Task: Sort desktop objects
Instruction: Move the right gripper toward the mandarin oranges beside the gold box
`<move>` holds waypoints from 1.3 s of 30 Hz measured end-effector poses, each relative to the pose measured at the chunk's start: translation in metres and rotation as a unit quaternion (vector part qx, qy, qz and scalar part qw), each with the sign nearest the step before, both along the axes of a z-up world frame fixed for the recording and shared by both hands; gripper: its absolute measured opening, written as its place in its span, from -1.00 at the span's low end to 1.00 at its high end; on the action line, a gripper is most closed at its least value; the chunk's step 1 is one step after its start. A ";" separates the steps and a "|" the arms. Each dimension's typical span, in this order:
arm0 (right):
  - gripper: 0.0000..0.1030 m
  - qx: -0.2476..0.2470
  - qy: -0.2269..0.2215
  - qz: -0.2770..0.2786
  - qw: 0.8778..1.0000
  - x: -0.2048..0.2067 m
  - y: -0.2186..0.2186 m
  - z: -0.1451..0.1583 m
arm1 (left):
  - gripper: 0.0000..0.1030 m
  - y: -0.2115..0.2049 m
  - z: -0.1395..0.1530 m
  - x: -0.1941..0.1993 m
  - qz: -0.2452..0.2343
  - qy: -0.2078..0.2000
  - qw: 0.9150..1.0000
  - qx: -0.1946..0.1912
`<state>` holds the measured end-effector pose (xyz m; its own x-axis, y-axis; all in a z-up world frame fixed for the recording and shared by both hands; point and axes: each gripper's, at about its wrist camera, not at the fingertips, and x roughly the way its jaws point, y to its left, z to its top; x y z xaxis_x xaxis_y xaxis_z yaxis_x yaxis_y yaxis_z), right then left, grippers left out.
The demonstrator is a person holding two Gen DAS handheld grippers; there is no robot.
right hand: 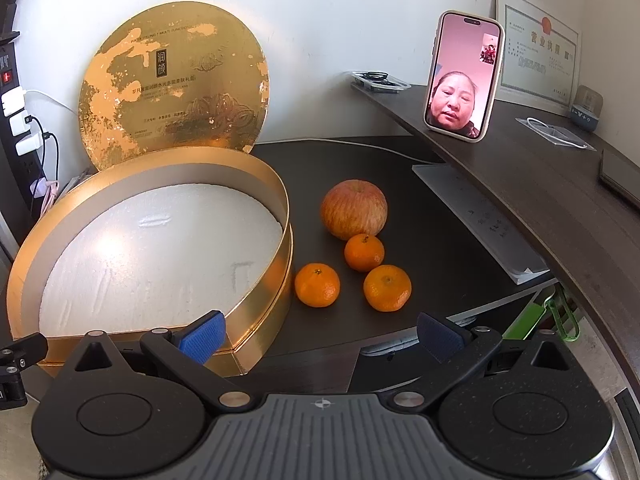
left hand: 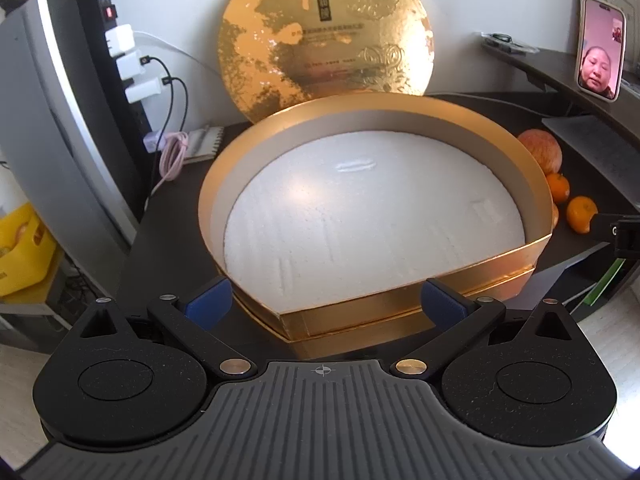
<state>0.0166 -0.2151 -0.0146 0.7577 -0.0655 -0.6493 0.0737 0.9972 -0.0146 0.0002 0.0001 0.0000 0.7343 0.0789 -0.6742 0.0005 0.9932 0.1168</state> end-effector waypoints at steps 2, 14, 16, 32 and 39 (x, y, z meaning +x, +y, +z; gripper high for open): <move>0.99 0.001 0.000 0.000 1.000 0.000 0.000 0.000 | 1.00 0.000 0.000 0.001 0.000 0.003 1.000 -0.001; 0.99 0.007 0.002 0.002 1.000 0.000 -0.001 -0.001 | 1.00 0.003 0.000 0.005 0.000 0.018 1.000 -0.004; 0.99 0.008 0.002 0.002 1.000 0.000 -0.001 -0.001 | 1.00 0.003 -0.001 0.005 0.000 0.020 1.000 -0.004; 0.99 0.009 0.006 0.003 1.000 0.002 0.000 -0.002 | 1.00 0.002 -0.003 0.005 -0.002 0.023 1.000 -0.007; 0.99 0.009 0.006 0.003 1.000 0.001 0.001 -0.002 | 1.00 0.002 -0.003 0.006 -0.003 0.024 1.000 -0.007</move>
<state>0.0181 -0.2146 -0.0161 0.7508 -0.0482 -0.6588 0.0669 0.9978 0.0032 0.0059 0.0025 -0.0035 0.7020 0.0662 -0.7091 0.0107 0.9946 0.1035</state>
